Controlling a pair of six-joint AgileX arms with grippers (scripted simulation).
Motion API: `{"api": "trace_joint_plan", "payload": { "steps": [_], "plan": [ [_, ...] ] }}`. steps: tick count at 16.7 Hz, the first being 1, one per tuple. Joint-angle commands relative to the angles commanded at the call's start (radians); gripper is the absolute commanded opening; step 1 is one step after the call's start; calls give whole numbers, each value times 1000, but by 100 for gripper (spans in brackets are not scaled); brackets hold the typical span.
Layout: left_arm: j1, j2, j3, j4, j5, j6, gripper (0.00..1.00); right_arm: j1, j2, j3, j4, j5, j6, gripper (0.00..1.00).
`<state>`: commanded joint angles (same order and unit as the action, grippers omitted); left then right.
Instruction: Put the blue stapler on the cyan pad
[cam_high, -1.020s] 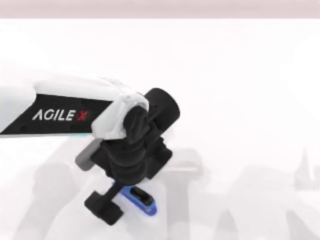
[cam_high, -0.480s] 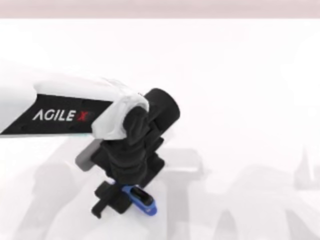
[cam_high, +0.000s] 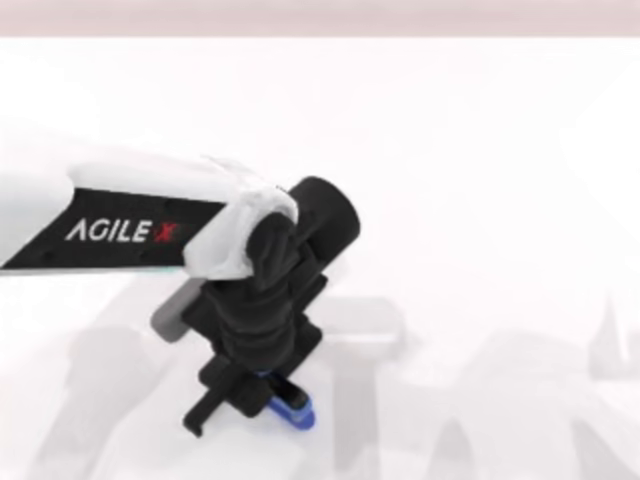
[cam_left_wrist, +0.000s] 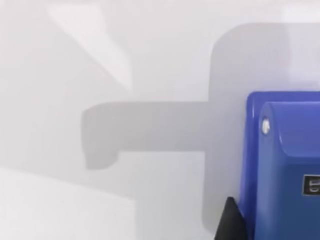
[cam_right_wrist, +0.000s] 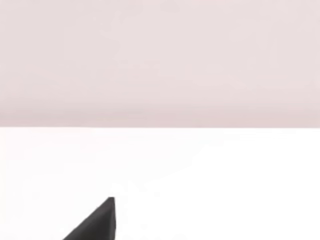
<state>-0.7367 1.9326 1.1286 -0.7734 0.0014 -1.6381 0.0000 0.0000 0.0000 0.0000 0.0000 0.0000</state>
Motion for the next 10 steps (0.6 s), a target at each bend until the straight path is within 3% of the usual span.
{"api": "trace_joint_plan", "payload": {
  "steps": [6,10],
  "plan": [
    [1,-3,4,-3,0,-1,0,0,0,0,0,0,0,100],
    [11,-37,83,-120,0,-16,0,0,0,0,0,0,0,100]
  ]
}}
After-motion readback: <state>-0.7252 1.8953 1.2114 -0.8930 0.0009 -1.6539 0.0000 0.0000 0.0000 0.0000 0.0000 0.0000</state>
